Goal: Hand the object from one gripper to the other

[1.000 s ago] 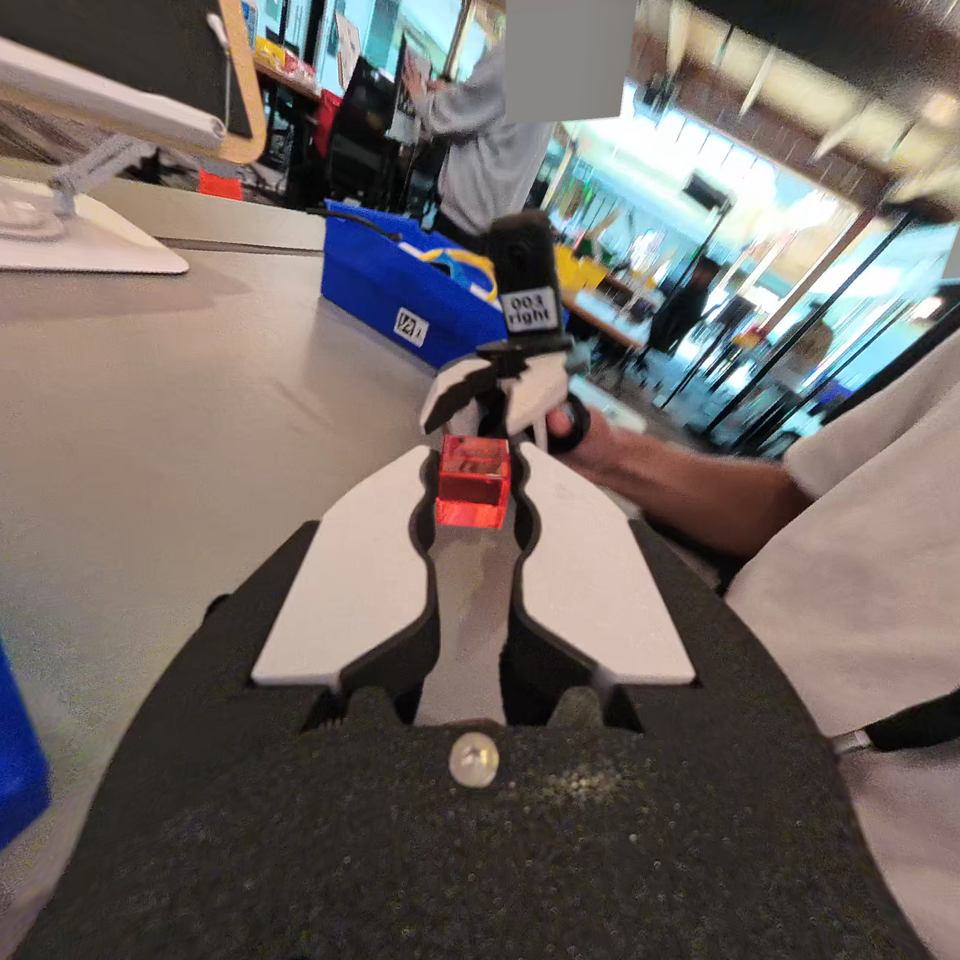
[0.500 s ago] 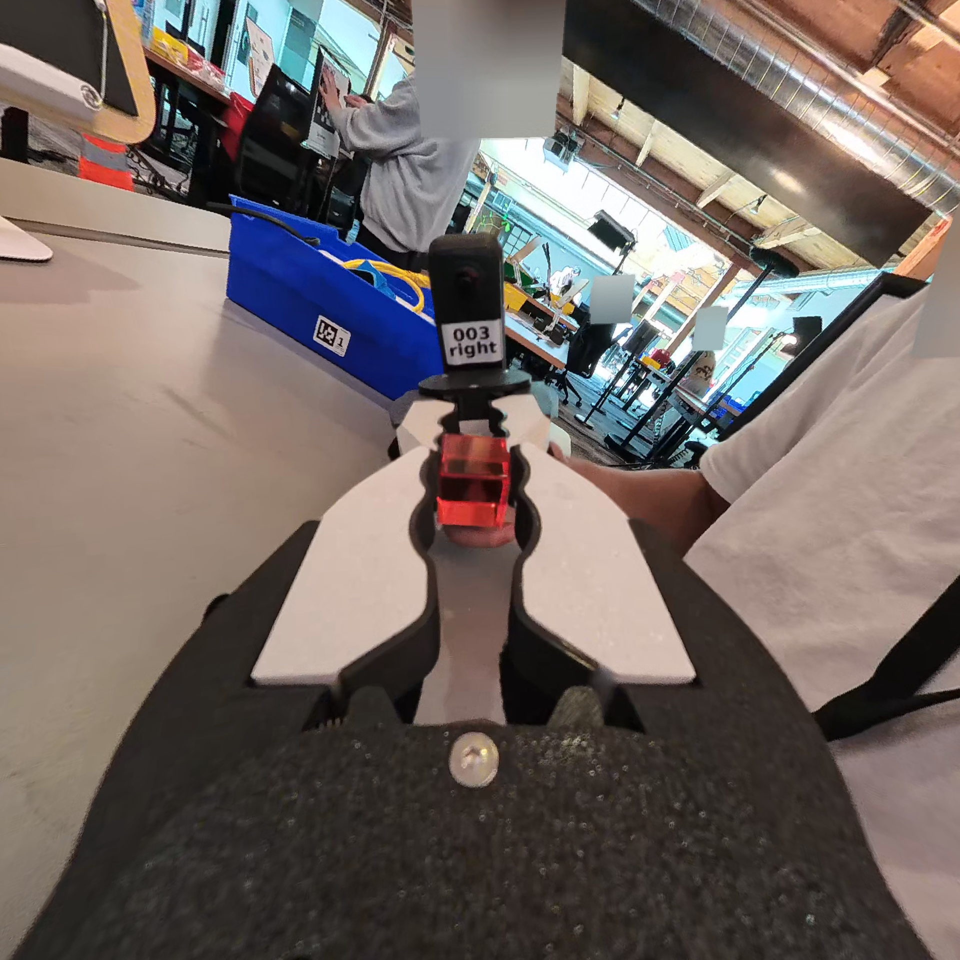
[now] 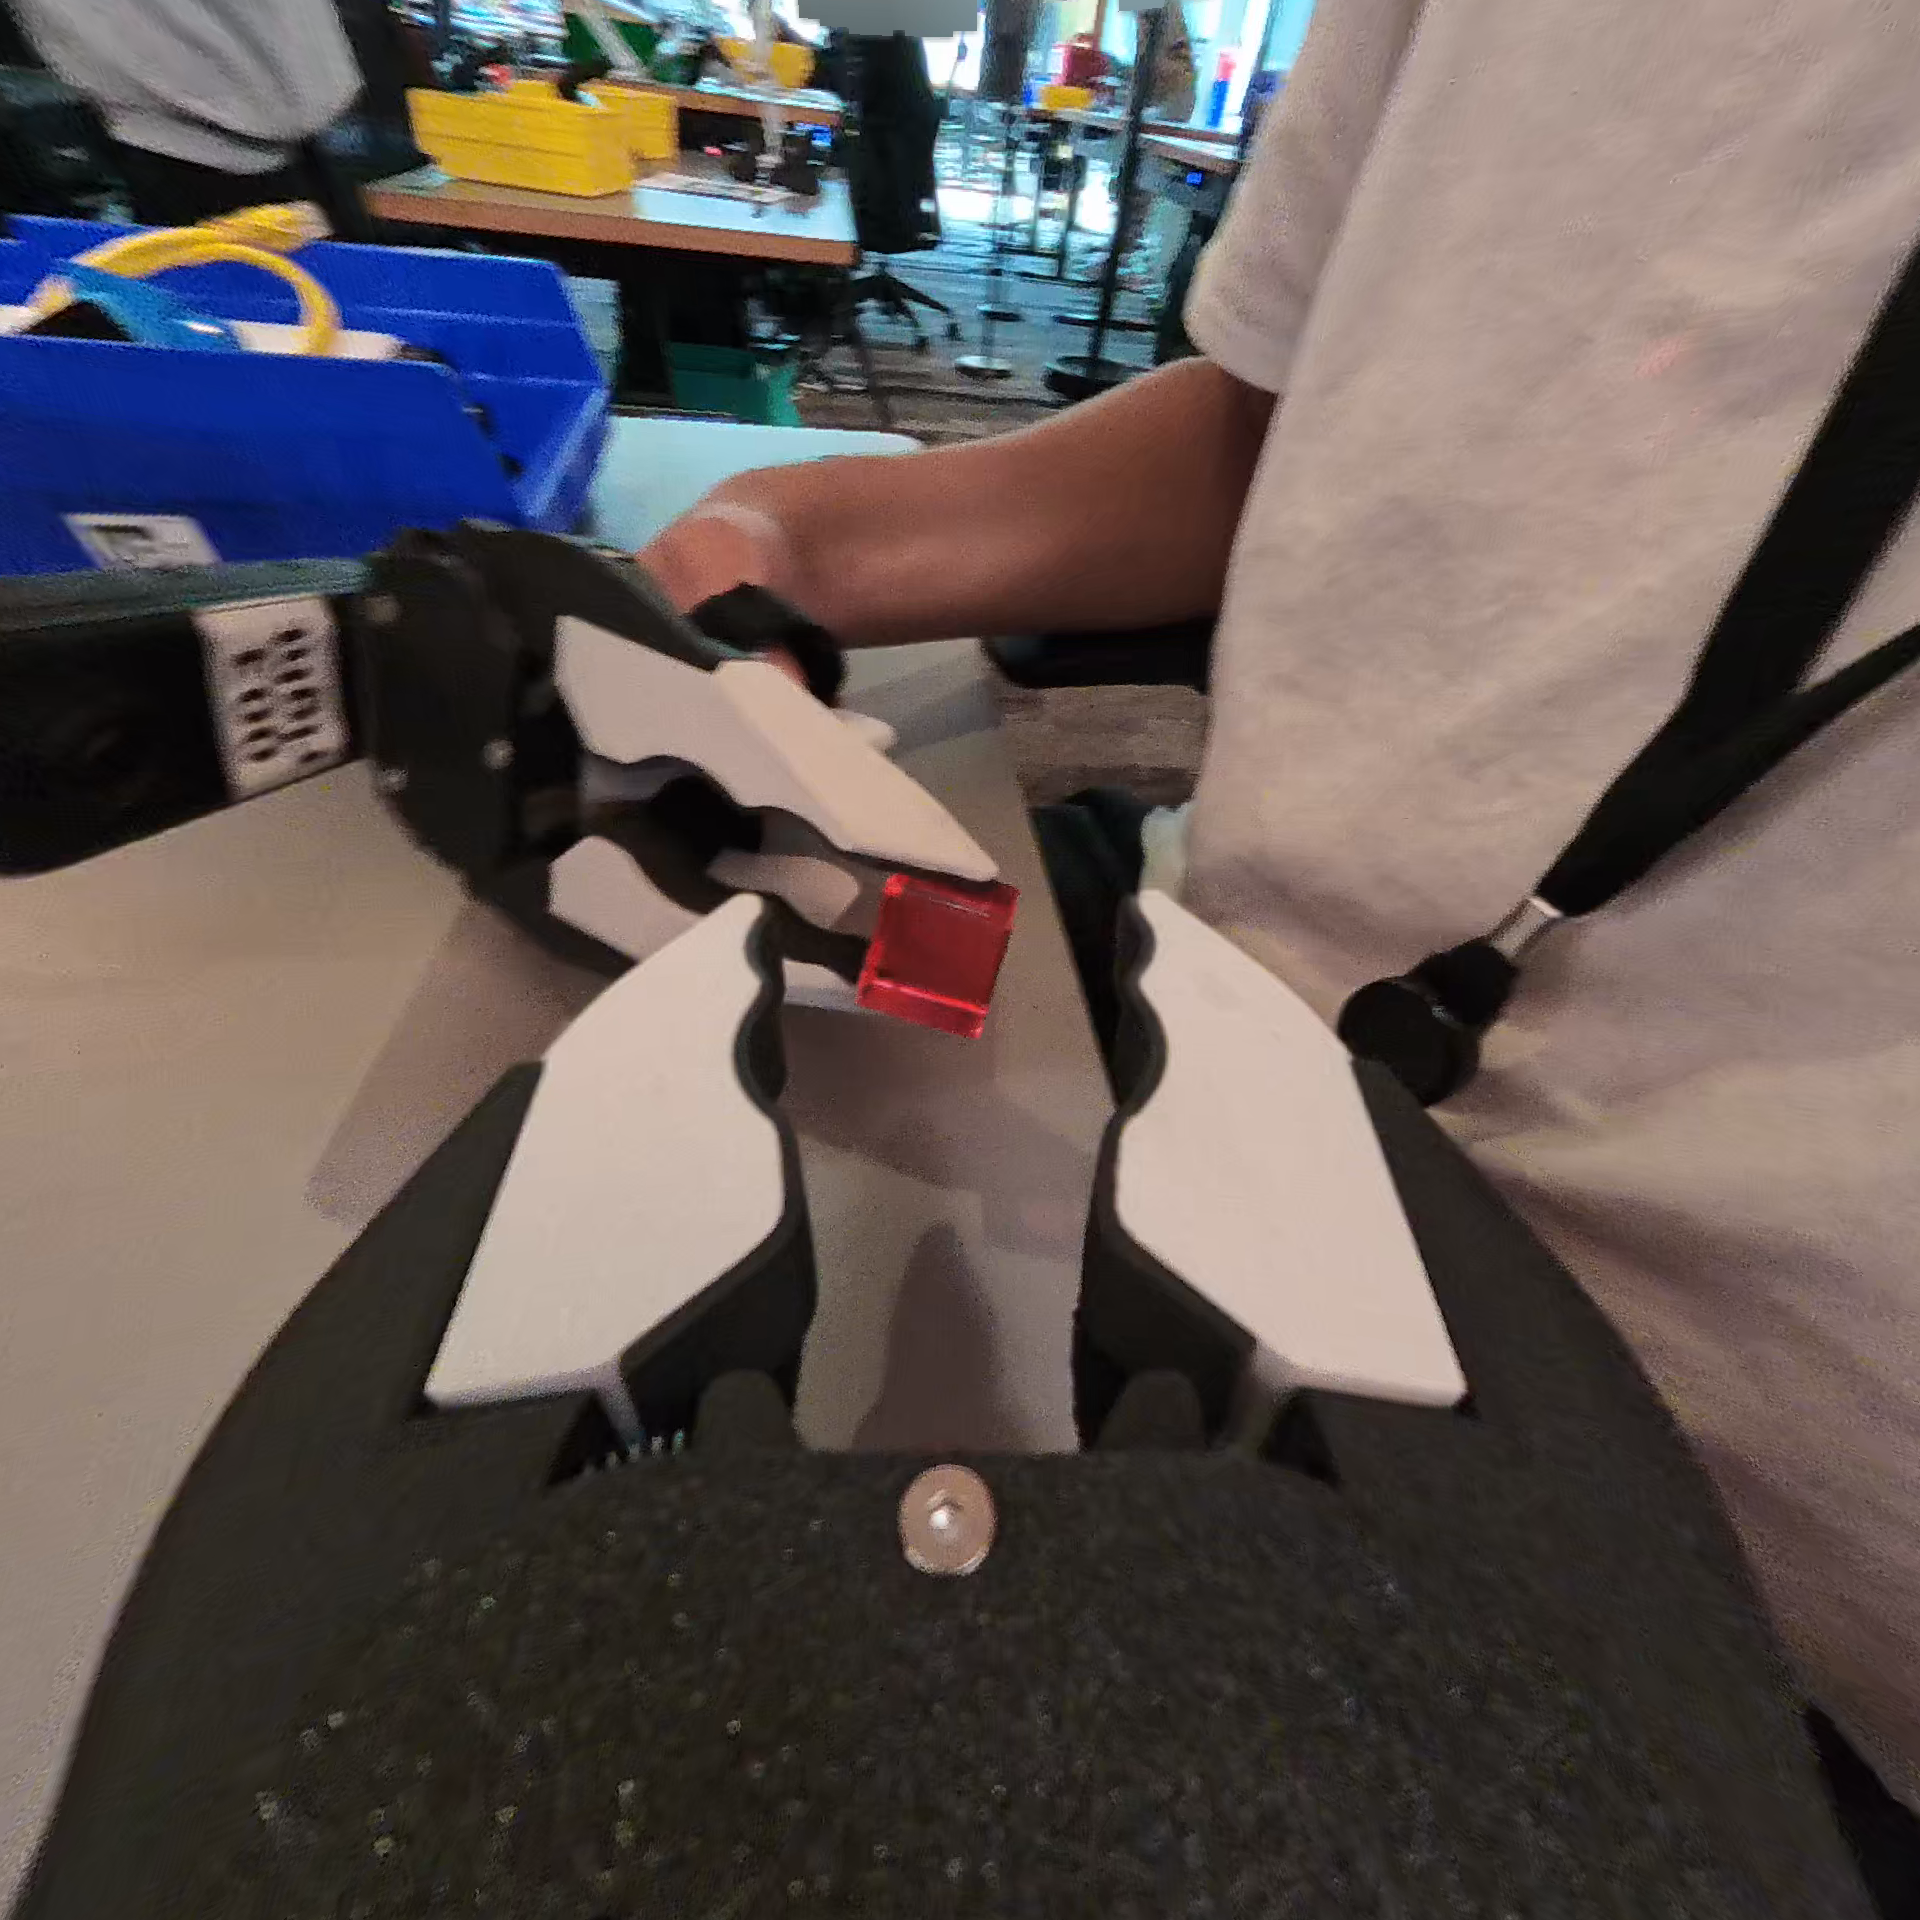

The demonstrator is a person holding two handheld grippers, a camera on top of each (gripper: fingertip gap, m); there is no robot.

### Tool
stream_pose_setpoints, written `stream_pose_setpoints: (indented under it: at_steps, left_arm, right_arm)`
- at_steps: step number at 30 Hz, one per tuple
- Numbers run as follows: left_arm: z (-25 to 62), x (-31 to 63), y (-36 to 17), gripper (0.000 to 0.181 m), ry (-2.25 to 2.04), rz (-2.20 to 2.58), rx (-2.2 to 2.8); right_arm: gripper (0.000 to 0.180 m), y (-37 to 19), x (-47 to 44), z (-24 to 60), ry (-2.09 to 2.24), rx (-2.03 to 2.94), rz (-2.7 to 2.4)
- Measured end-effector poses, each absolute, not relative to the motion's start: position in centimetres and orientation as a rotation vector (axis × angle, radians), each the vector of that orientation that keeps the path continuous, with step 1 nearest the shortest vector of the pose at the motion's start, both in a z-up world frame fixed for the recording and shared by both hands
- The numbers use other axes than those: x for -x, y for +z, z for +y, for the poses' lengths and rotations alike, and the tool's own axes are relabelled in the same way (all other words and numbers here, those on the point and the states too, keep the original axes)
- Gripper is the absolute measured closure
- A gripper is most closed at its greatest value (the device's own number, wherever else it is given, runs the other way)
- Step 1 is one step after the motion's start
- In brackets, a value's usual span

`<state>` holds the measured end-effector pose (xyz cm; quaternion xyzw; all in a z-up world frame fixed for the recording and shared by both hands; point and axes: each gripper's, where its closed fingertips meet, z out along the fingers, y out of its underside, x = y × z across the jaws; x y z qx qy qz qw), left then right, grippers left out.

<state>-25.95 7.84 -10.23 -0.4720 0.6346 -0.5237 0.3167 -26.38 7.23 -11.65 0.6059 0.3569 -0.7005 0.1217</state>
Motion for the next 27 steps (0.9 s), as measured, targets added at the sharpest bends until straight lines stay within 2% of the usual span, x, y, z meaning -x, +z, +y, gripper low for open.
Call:
stream_pose_setpoints:
  at_steps: [2,4,5,9,12,15,17,19,23,27]
  left_arm:
    - [7.0,25.6,-11.0,0.127,-1.343,1.737,1.231]
    - [6.8,25.6,-11.8,0.151,-1.258,1.790,1.200]
    - [6.8,25.6,-11.9,0.155,-1.225,1.803,1.189]
    - [8.0,25.5,-11.6,0.155,-1.175,1.752,1.226]
    - [10.8,25.7,-10.8,0.155,-1.111,1.618,1.290]
    - [15.3,26.6,-9.6,0.155,-1.067,1.353,1.438]
    - [17.0,27.1,-8.8,0.155,-1.171,1.173,1.533]
    - [17.7,27.3,-8.0,0.155,-1.378,0.971,1.645]
    - [18.0,27.3,-7.2,0.155,-1.756,0.686,1.733]
    - [17.6,27.1,-7.5,0.155,-1.709,0.761,1.704]
  right_arm:
    - [0.154,-11.2,26.3,6.5,-2.038,-1.711,1.045]
    - [0.154,-11.5,26.2,6.1,-2.008,-1.706,1.041]
    - [0.154,-11.6,26.2,6.1,-2.010,-1.708,1.029]
    - [0.154,-11.2,26.2,7.5,-2.096,-1.742,0.984]
    - [0.139,-9.7,26.3,10.4,-2.281,-1.797,0.899]
    - [0.135,-9.5,25.9,15.8,-2.467,-2.117,0.804]
    - [0.127,-9.2,25.3,19.4,-2.573,-2.480,0.839]
    - [0.126,-7.0,25.0,19.9,-2.743,-2.613,1.125]
    - [0.127,-7.2,26.3,18.6,-2.602,-2.744,1.653]
    - [0.127,-6.9,27.0,18.2,-2.725,-2.620,1.431]
